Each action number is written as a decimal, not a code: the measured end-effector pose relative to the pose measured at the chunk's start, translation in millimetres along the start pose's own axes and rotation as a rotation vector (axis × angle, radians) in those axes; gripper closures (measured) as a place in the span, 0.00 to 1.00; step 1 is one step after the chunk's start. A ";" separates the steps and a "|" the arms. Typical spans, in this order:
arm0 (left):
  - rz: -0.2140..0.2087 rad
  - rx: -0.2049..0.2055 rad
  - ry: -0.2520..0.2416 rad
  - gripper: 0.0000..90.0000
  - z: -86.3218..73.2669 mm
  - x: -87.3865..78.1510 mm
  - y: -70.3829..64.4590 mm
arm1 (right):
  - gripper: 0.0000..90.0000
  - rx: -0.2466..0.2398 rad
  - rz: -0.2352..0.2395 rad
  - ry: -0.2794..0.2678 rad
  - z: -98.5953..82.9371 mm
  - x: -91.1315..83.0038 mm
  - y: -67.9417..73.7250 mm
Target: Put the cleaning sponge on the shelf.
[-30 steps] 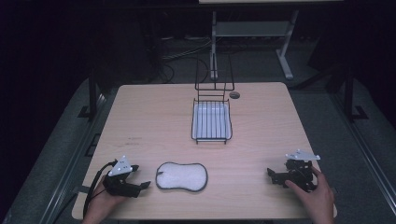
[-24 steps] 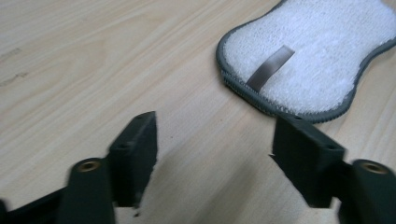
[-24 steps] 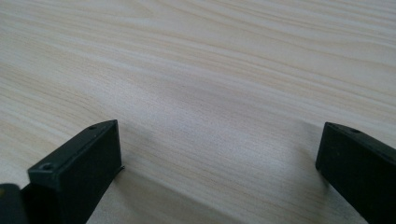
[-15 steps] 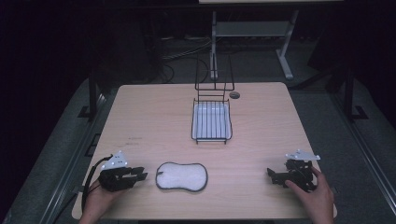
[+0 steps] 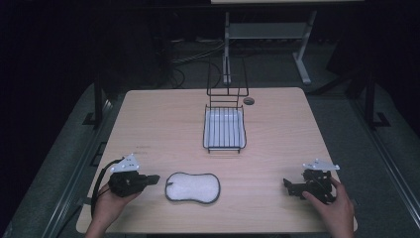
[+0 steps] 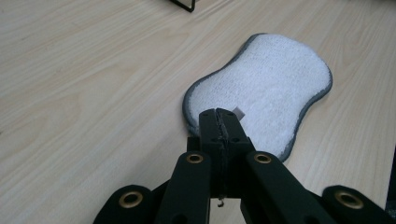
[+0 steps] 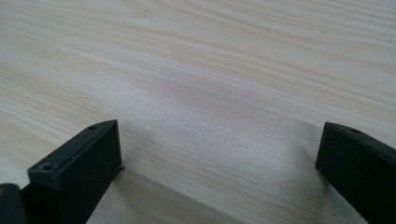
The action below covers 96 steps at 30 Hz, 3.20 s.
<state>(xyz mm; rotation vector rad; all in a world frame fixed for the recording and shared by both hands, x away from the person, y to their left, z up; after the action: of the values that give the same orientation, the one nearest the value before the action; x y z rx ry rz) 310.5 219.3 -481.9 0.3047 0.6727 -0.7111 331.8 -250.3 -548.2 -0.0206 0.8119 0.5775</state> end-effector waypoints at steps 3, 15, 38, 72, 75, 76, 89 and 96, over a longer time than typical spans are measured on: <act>-0.005 0.004 -0.002 1.00 4.3 2.7 -1.2 | 0.00 0.000 0.000 0.000 0.0 0.0 0.0; -0.030 0.042 0.016 1.00 19.3 25.6 -8.2 | 0.00 0.000 0.000 0.000 0.0 0.0 0.0; -0.058 0.097 0.107 1.00 21.4 69.3 -20.2 | 0.00 0.001 0.000 -0.001 0.1 0.0 0.0; -0.024 0.051 0.135 1.00 -9.0 35.3 -19.2 | 0.00 0.000 -0.001 0.000 0.0 0.0 -0.1; -0.016 0.041 0.135 1.00 -11.1 32.9 -18.6 | 0.00 0.001 -0.001 -0.001 0.0 0.0 0.0; -0.011 0.038 0.135 1.00 -13.6 30.1 -17.0 | 0.00 0.001 0.000 0.000 0.0 0.0 0.0; 0.019 -0.025 0.124 1.00 -24.4 14.6 -17.2 | 0.00 0.002 0.000 -0.001 0.1 0.0 0.1; -0.002 -0.041 0.082 0.94 -13.4 11.9 -19.4 | 0.00 0.002 0.000 -0.001 0.1 0.1 0.1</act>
<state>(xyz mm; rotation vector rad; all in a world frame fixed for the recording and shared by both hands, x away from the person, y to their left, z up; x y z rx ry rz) 297.7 205.7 -500.5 0.2967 0.7650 -0.6885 331.9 -250.2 -548.2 -0.0192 0.8117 0.5764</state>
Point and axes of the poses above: each handheld gripper's, and its own axes: x roughly forward along the jaws, z roughly out of its top, y roughly to its left, the point moved 9 cm from there along x, roughly forward along the jaws, and after that the axes turned 14 degrees about z, right-handed, at the moved point
